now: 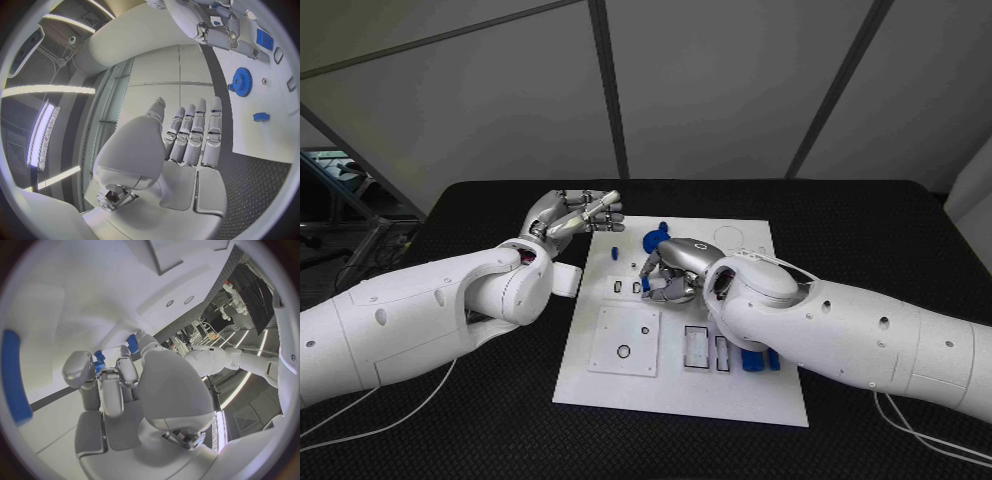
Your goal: Assemble the parts on the task board
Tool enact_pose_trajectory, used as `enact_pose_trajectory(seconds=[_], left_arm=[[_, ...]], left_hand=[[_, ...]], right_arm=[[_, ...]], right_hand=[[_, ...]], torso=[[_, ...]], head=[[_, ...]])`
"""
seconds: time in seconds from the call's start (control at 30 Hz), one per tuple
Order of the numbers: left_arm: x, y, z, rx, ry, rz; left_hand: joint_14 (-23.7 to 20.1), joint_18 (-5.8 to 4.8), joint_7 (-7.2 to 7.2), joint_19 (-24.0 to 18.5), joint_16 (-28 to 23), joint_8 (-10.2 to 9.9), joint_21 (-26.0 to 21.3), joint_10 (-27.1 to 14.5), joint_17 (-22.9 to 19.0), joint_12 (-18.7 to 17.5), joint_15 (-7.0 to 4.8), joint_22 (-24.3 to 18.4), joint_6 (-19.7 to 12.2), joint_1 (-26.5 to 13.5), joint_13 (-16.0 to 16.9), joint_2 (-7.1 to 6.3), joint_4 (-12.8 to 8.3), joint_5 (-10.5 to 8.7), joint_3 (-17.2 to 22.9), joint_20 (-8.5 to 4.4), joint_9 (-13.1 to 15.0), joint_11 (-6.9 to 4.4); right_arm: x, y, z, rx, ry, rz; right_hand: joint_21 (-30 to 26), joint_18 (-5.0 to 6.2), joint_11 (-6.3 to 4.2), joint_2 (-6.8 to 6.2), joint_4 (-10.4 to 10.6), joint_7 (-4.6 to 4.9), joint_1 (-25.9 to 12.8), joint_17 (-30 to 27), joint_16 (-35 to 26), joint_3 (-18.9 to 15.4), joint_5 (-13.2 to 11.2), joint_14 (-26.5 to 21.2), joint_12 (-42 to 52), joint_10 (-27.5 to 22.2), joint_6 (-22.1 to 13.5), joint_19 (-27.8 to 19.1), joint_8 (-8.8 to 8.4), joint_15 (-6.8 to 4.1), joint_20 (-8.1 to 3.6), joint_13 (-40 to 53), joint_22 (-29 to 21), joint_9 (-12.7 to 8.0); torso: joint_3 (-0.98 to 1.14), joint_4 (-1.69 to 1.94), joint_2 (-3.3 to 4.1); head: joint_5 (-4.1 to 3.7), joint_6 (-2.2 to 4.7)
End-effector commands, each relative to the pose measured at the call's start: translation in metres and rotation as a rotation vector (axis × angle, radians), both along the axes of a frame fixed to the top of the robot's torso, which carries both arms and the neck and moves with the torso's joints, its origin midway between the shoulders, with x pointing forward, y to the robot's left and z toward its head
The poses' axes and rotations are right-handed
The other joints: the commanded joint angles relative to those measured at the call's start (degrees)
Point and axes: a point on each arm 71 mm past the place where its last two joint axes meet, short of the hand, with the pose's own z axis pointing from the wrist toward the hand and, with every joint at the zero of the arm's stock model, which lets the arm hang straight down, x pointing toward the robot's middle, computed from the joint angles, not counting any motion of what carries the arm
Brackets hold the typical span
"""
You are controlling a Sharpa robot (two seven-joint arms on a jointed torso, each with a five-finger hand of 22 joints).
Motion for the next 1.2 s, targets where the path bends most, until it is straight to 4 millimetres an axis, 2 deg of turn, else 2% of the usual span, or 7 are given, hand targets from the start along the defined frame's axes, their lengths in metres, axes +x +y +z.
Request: enact_pose_trajectory(seconds=[0.03, 0.3, 0.57, 0.7, 1.0, 1.2], left_arm=[[0.0, -0.002, 0.001, -0.001, -0.007, -0.013], [0.0, -0.002, 0.001, -0.001, -0.006, -0.013], [0.001, 0.0, 0.001, 0.001, -0.005, -0.009], [0.002, 0.001, 0.0, 0.003, -0.005, -0.005], [0.005, 0.007, -0.001, 0.01, -0.004, 0.011], [0.008, 0.009, -0.003, 0.013, -0.002, 0.018]], left_hand=[[-0.31, 1.54, 0.13, -0.39, -0.14, -0.39, -0.38, 0.13, 0.08, -0.28, 0.02, -0.08, 0.08, 0.27, -0.04, 0.18, -0.4, -0.02, 0.1, -0.18, -0.07, 0.09], [-0.31, 1.54, 0.13, -0.39, -0.14, -0.39, -0.38, 0.13, 0.08, -0.28, 0.02, -0.08, 0.08, 0.27, -0.04, 0.18, -0.4, -0.02, 0.1, -0.18, -0.07, 0.09], [-0.31, 1.54, 0.13, -0.39, -0.14, -0.39, -0.38, 0.13, 0.08, -0.28, 0.02, -0.08, 0.08, 0.27, -0.04, 0.18, -0.4, -0.02, 0.1, -0.18, -0.07, 0.09], [-0.31, 1.54, 0.13, -0.39, -0.14, -0.39, -0.38, 0.13, 0.08, -0.28, 0.02, -0.08, 0.08, 0.27, -0.04, 0.18, -0.4, -0.02, 0.1, -0.18, -0.07, 0.09], [-0.29, 1.56, 0.14, -0.4, -0.19, -0.42, -0.41, 0.12, 0.11, -0.31, 0.02, -0.11, 0.09, 0.27, -0.04, 0.18, -0.43, -0.02, 0.15, -0.16, -0.06, 0.1], [-0.29, 1.56, 0.14, -0.4, -0.19, -0.42, -0.41, 0.12, 0.11, -0.31, 0.02, -0.11, 0.09, 0.27, -0.04, 0.18, -0.43, -0.02, 0.15, -0.16, -0.06, 0.1]], right_arm=[[0.001, -0.002, -0.001, 0.003, -0.009, -0.023], [0.0, -0.002, 0.002, 0.038, -0.034, -0.022], [-0.006, -0.003, 0.008, 0.113, -0.088, 0.041], [-0.011, -0.005, 0.014, 0.174, -0.122, 0.082], [-0.023, -0.024, 0.029, 0.352, -0.152, 0.161], [-0.016, -0.047, 0.046, 0.435, -0.104, 0.128]], right_hand=[[-0.38, 0.59, 0.27, -0.16, 0.13, 0.19, -0.53, 12.74, -0.07, -0.82, -0.07, 5.37, -0.51, -0.71, -1.12, -0.25, -0.47, 0.59, 0.19, -0.43, -0.15, -0.08], [-0.53, 0.62, 0.63, -0.56, 0.69, 0.6, -0.31, 12.94, 0.03, -1.84, -0.13, 5.42, -1.76, -2.11, -2.67, -0.36, -0.78, 0.9, 0.49, -1.83, -0.32, -0.05], [-0.56, 0.62, 0.77, -0.82, 0.97, 0.73, -0.11, 12.92, 0.02, -2.36, -0.25, 5.41, -1.65, -2.15, -3.16, -0.38, -0.78, 1.03, 0.61, -1.8, -0.32, -0.01], [-0.57, 0.63, 0.77, -0.78, 0.98, 0.74, -0.02, 12.88, 0.0, -2.38, -0.24, 5.4, -1.71, -2.21, -3.18, -0.39, -0.75, 1.04, 0.62, -1.89, -0.34, 0.01], [-1.88, 1.0, 1.12, -0.25, 1.43, 1.14, 1.31, 11.02, -1.05, -2.81, 0.06, 4.9, -3.2, -3.78, -4.98, -1.67, -1.12, 1.33, 0.92, -3.57, -2.35, -0.06], [-2.9, 1.31, 1.11, 0.46, 1.36, 1.12, 2.23, 9.6, -1.89, -2.69, 0.61, 4.5, -3.97, -4.53, -4.75, -2.61, -0.66, 1.35, 1.01, -4.48, -3.94, 0.13]], torso=[[0.01, -0.01, 0.0], [-0.01, 0.04, 0.0], [0.09, -0.08, -0.03], [0.02, 0.0, -0.1], [0.11, -0.26, -0.34], [0.22, -0.48, -0.76]], head=[[-0.05, 0.05], [-0.08, 0.05], [0.09, 0.12], [0.28, 0.3], [0.53, 0.96], [0.7, 1.1]])
